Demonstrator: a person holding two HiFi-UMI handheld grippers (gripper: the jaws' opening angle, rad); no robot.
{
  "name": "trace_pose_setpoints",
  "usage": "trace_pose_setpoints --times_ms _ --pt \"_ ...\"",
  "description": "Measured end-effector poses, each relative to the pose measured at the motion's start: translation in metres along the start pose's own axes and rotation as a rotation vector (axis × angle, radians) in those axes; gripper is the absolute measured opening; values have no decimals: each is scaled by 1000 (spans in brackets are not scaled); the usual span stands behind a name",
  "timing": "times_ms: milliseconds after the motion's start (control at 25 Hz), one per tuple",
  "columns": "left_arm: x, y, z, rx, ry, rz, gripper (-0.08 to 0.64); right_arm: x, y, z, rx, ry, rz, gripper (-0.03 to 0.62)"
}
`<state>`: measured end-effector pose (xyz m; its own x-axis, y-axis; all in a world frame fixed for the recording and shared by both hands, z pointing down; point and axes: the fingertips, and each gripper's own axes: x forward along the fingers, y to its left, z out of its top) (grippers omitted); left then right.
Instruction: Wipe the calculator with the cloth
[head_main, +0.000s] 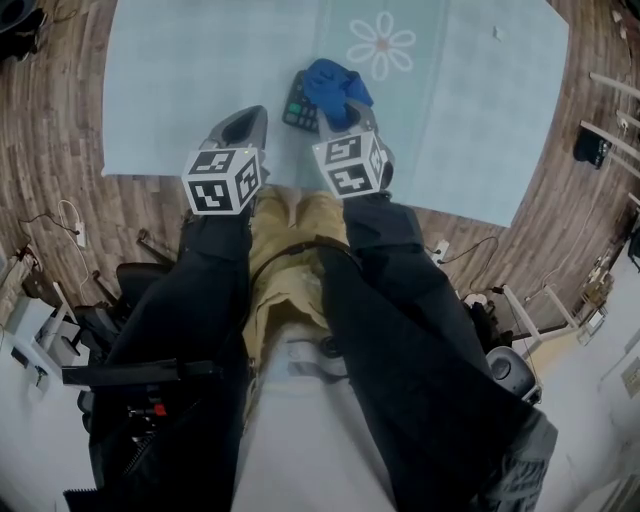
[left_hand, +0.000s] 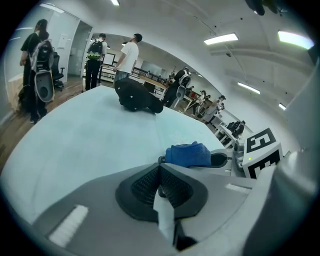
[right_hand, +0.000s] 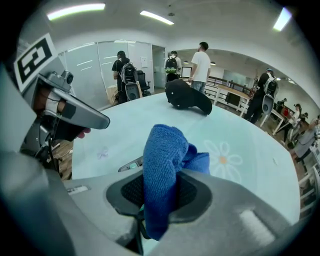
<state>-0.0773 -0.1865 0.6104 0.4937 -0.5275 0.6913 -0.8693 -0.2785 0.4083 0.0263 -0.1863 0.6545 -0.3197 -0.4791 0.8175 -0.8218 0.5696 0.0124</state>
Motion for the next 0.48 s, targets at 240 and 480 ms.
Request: trace_pose_setpoints --times_ms 240,480 --pt "-6 13 -3 -36 -17 29 0 5 14 -1 9 -21 57 92" --pt "-12 25 -3 -57 -32 54 0 13 50 1 10 -35 160 92"
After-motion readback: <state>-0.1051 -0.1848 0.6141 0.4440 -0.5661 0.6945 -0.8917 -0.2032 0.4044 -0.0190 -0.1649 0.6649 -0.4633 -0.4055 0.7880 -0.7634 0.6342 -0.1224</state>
